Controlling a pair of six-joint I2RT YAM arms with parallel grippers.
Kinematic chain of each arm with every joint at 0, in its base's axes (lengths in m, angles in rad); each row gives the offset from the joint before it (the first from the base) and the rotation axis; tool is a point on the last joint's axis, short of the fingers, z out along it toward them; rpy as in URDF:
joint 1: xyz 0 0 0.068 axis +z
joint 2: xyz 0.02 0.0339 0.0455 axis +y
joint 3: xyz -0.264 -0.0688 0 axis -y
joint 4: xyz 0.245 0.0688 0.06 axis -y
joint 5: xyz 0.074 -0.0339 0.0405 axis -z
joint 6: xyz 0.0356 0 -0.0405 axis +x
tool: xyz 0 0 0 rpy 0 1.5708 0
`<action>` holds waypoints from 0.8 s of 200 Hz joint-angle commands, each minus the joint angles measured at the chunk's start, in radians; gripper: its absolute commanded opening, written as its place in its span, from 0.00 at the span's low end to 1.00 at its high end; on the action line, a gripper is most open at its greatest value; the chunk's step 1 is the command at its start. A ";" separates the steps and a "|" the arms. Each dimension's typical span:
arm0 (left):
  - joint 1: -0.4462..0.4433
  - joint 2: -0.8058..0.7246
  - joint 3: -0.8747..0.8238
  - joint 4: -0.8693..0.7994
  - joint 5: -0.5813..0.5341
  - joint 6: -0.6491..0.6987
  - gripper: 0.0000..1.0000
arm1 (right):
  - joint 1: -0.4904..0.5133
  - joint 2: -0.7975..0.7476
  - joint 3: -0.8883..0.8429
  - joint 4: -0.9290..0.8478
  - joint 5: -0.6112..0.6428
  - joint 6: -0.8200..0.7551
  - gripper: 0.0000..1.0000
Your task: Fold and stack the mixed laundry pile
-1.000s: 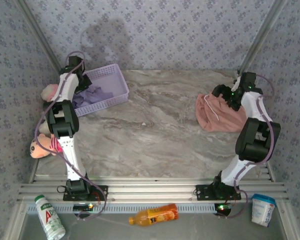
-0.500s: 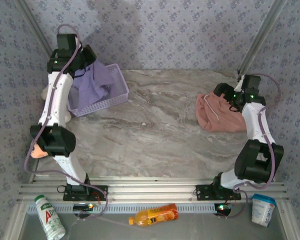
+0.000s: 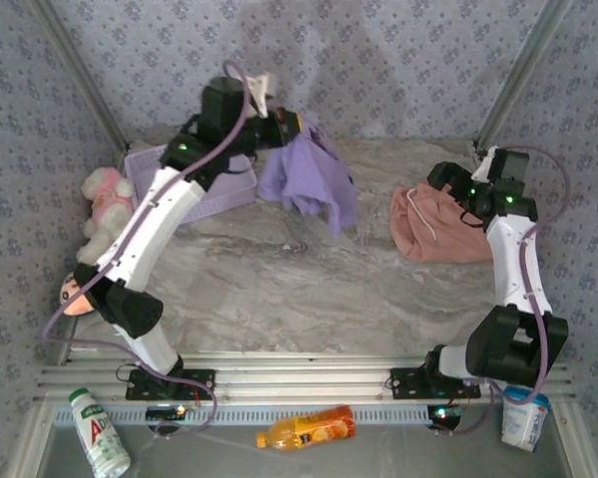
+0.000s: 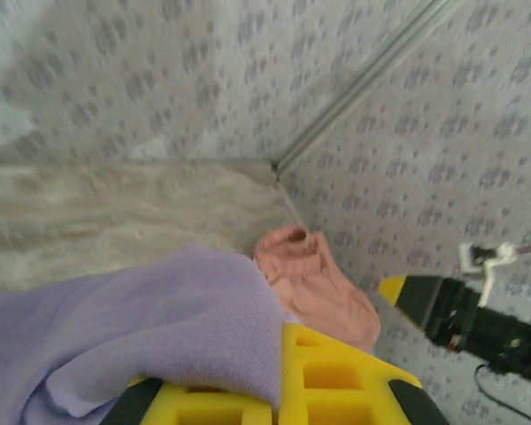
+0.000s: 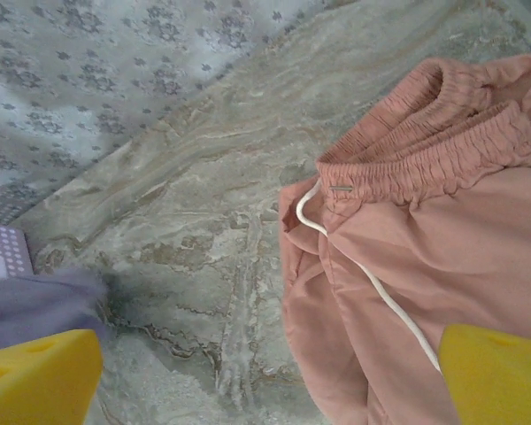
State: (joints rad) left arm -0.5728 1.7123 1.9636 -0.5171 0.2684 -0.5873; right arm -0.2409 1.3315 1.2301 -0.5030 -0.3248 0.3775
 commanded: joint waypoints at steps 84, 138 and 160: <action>-0.002 0.145 -0.363 -0.010 -0.116 -0.165 1.00 | 0.435 -0.050 -0.237 -0.037 0.088 -0.063 0.89; 0.000 0.059 -0.605 0.047 -0.115 -0.227 0.95 | 0.781 0.075 -0.331 -0.052 0.249 -0.184 0.85; -0.002 0.003 -0.714 0.093 -0.110 -0.244 0.92 | 0.880 0.168 -0.348 -0.002 0.295 -0.187 0.85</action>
State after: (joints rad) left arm -0.5743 1.7931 1.3418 -0.4816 0.1528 -0.7948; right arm 0.5610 1.4181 0.9104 -0.5205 -0.1249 0.2344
